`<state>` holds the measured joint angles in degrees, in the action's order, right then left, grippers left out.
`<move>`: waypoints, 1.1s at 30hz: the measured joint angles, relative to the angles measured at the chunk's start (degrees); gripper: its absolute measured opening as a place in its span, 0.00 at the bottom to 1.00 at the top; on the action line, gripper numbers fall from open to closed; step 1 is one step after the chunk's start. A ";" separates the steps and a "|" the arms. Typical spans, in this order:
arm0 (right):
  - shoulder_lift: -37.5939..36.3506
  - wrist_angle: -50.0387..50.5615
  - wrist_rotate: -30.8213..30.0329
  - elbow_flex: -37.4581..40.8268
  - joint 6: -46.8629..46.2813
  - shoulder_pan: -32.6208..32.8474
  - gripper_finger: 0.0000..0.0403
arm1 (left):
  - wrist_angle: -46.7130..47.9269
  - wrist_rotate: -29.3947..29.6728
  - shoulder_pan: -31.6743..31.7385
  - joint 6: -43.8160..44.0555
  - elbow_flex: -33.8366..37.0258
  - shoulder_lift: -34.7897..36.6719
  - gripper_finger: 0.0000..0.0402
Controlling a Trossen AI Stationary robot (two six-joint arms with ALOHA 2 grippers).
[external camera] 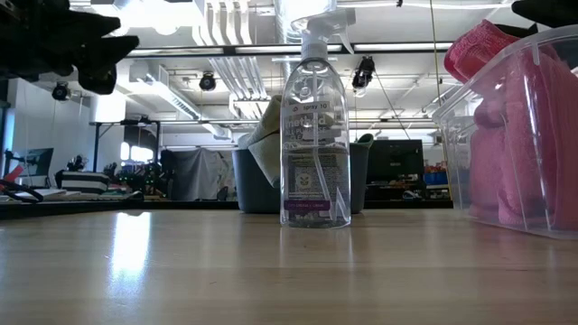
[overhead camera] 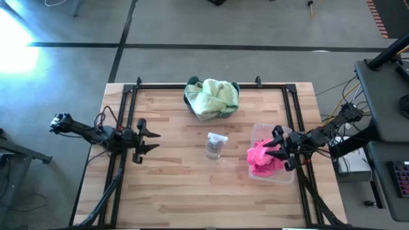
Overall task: Sort microfiber towel by color & place in baskets
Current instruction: Return to Home Position
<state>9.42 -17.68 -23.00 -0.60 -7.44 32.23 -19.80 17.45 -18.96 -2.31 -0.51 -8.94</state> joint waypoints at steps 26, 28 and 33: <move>-9.36 12.82 -0.05 0.02 0.00 -30.10 0.33 | -0.67 0.02 15.44 0.00 0.00 8.97 0.41; -9.36 12.81 -0.04 0.02 0.00 -32.06 0.33 | -0.66 0.00 18.23 0.00 0.00 8.97 0.41; -9.36 12.80 -0.04 0.02 0.00 -36.59 0.35 | -0.64 0.00 25.09 0.01 0.01 8.95 0.41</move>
<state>0.05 -4.88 -23.05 -0.58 -7.44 -4.36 -20.45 17.45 6.13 -2.30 -0.51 0.01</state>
